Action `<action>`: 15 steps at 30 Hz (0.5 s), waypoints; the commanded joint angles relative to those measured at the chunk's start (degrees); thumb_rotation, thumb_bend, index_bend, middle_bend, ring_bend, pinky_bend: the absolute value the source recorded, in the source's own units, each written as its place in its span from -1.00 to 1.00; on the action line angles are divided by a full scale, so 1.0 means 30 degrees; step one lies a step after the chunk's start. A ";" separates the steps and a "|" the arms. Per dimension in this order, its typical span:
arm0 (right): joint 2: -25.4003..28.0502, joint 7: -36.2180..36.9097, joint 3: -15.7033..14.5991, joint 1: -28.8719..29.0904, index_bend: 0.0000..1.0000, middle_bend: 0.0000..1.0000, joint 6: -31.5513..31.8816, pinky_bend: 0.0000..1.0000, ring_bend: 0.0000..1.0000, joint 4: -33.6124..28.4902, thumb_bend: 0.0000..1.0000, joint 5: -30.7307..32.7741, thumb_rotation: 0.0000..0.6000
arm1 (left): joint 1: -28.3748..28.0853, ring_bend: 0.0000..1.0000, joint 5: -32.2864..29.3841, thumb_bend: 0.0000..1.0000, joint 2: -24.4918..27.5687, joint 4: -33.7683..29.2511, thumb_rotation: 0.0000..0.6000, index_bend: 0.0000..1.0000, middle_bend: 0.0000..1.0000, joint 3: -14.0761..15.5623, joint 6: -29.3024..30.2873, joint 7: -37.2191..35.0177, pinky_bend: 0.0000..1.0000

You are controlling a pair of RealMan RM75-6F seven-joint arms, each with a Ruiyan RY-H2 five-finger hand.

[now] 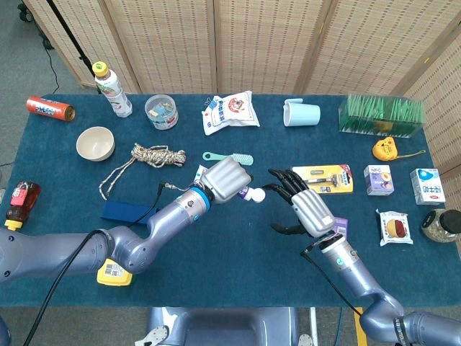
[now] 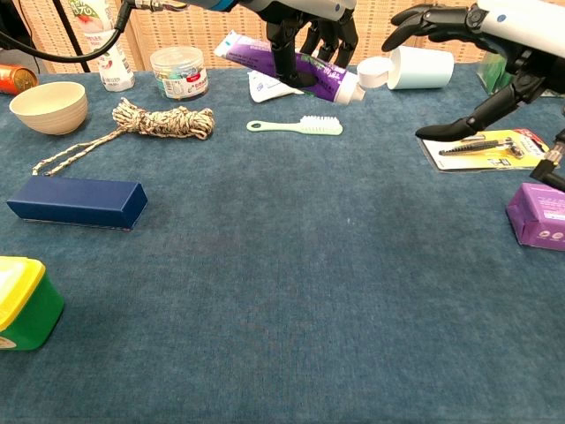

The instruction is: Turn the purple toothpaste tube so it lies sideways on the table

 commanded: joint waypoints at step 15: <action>-0.0192 -0.0169 -0.0386 0.0269 -0.53 -0.90 0.0052 -1.00 -1.00 0.0043 -0.56 -0.0142 1.00 | -0.0497 -0.18 -0.0743 0.43 -0.0232 0.0074 1.00 0.08 0.00 0.0410 0.0325 0.0382 0.14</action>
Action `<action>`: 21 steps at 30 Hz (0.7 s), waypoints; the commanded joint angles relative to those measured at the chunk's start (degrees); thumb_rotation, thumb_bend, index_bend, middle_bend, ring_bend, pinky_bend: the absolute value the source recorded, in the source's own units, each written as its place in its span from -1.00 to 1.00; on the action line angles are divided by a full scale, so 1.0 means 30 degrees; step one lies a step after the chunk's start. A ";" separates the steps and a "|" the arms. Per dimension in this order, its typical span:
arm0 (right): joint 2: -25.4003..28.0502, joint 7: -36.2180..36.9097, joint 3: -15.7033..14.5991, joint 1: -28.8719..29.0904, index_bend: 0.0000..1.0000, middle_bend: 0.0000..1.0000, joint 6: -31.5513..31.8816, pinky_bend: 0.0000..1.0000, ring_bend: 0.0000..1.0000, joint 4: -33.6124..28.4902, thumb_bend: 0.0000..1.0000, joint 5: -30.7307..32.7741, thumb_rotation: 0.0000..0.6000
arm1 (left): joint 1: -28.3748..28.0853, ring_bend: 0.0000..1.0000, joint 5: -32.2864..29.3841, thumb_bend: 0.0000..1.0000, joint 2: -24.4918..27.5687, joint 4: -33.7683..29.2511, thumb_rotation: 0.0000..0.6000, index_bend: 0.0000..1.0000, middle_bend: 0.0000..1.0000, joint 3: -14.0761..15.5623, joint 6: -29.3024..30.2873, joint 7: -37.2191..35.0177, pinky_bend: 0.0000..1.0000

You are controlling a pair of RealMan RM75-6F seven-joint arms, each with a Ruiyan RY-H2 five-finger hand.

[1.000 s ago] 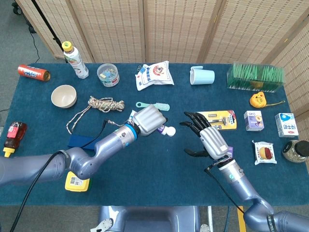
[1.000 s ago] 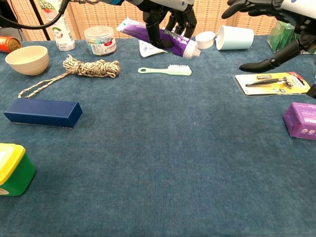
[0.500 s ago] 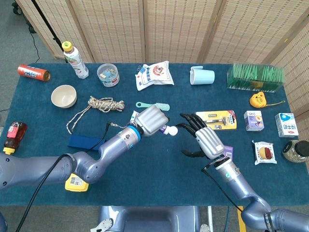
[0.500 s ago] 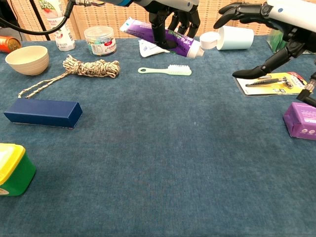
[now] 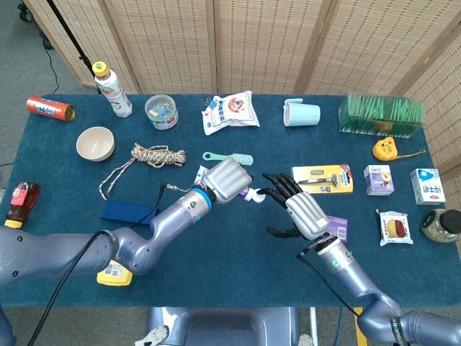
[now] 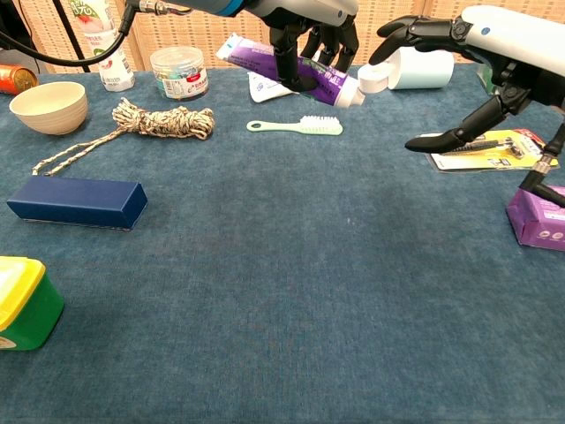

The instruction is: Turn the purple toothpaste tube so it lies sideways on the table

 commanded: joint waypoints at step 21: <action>-0.0117 -0.0124 -0.0280 0.0158 -0.50 -0.90 -0.0146 -1.00 -1.00 0.0258 -0.56 0.0222 1.00 | 0.0395 -0.18 0.0719 0.43 0.0043 0.0082 1.00 0.08 0.00 -0.0051 0.0158 -0.0641 0.14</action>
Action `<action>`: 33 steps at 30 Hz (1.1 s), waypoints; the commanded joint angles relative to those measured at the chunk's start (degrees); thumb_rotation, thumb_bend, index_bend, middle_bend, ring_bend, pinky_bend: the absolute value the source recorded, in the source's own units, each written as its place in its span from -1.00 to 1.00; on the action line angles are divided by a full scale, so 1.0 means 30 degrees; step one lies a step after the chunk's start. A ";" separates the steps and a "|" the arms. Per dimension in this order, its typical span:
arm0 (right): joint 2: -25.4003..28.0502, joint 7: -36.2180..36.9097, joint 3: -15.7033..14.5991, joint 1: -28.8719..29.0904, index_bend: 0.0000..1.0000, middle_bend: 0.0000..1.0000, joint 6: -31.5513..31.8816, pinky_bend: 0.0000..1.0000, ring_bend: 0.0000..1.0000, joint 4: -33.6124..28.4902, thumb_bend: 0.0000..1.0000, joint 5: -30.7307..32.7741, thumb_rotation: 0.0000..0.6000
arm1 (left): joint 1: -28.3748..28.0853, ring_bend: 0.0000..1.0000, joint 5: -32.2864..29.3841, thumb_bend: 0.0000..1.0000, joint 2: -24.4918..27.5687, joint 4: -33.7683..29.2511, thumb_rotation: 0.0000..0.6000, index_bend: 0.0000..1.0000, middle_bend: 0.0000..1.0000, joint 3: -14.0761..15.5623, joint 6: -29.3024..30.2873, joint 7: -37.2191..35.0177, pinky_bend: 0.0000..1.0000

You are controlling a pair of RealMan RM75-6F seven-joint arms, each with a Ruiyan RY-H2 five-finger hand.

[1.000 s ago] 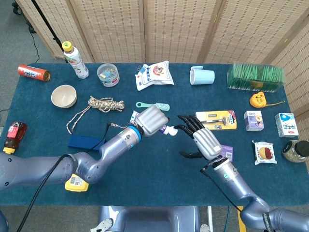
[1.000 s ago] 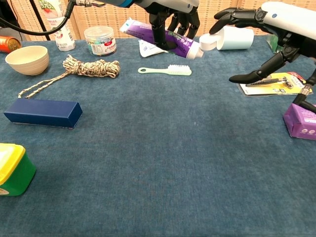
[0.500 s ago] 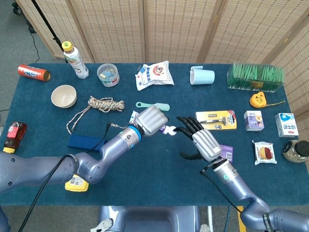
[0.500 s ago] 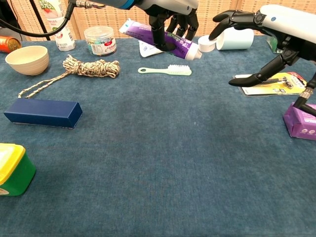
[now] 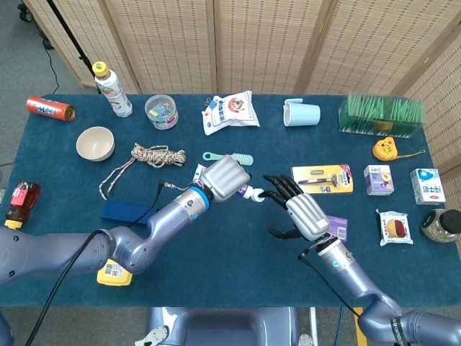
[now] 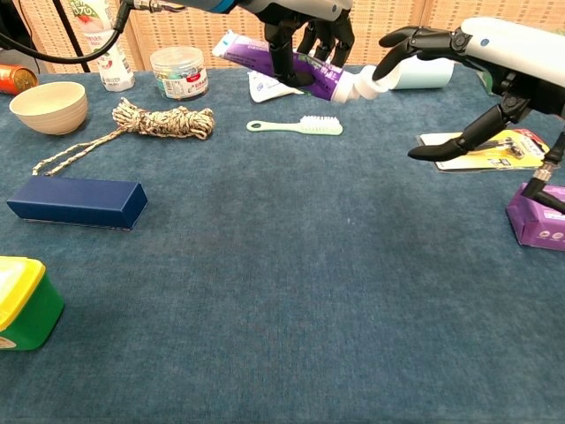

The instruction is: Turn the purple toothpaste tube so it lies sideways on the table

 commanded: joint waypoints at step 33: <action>0.0518 0.1531 -0.0014 -0.0652 -0.60 -0.89 0.0860 -1.00 -1.00 -0.0277 -0.56 0.0560 1.00 | 0.3520 -0.18 0.4146 0.42 -0.0803 0.0283 1.00 0.08 0.00 -0.1059 0.1512 -0.3509 0.14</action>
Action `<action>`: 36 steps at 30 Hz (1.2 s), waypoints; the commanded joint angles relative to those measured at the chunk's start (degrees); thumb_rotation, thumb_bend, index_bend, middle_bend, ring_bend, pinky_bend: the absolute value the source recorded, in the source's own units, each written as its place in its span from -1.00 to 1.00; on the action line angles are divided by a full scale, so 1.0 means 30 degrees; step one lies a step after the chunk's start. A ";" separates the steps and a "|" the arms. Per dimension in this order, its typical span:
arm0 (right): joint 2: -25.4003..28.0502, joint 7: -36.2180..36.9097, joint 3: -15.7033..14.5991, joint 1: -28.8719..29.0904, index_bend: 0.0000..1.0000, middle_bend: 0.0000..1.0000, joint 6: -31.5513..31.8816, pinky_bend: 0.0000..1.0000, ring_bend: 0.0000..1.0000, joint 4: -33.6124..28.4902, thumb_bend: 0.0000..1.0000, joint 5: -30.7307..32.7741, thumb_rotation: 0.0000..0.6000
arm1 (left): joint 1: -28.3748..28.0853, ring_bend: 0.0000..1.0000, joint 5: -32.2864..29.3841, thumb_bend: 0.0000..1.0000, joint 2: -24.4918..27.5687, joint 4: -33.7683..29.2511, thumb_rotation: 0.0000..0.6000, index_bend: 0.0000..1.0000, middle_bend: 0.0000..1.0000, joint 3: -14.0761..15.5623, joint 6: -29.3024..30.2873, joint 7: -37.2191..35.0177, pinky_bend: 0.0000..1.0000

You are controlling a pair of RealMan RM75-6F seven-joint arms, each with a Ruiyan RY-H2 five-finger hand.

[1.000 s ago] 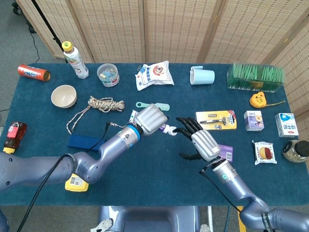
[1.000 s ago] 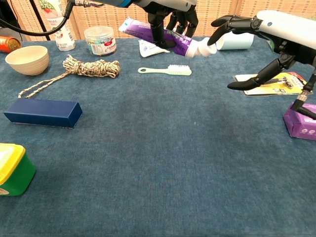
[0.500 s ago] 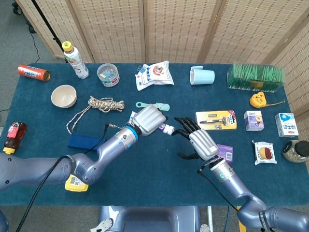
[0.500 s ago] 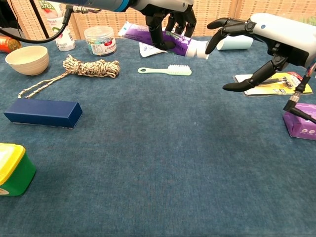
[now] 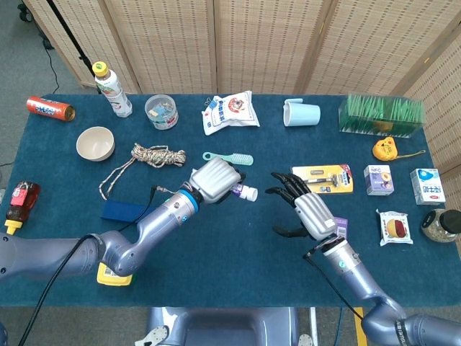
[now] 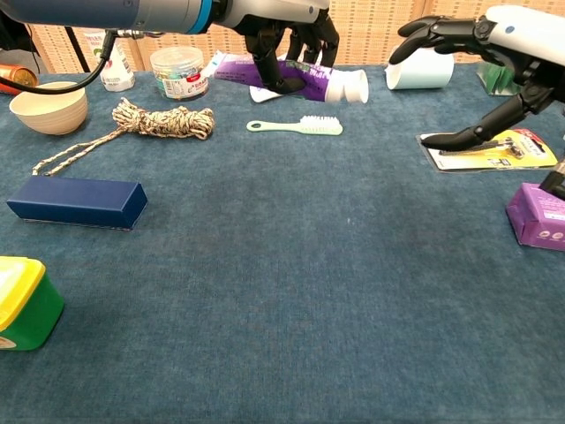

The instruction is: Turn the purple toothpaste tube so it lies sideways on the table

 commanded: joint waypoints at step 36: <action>-0.0603 1.1243 0.0908 -0.1062 -1.00 -1.00 -0.0666 -1.00 -1.00 0.2413 -1.00 0.1754 -1.00 | 0.2285 -0.18 0.2276 0.41 0.1364 0.0184 1.00 0.08 0.00 -0.1359 -0.0900 -0.2446 0.14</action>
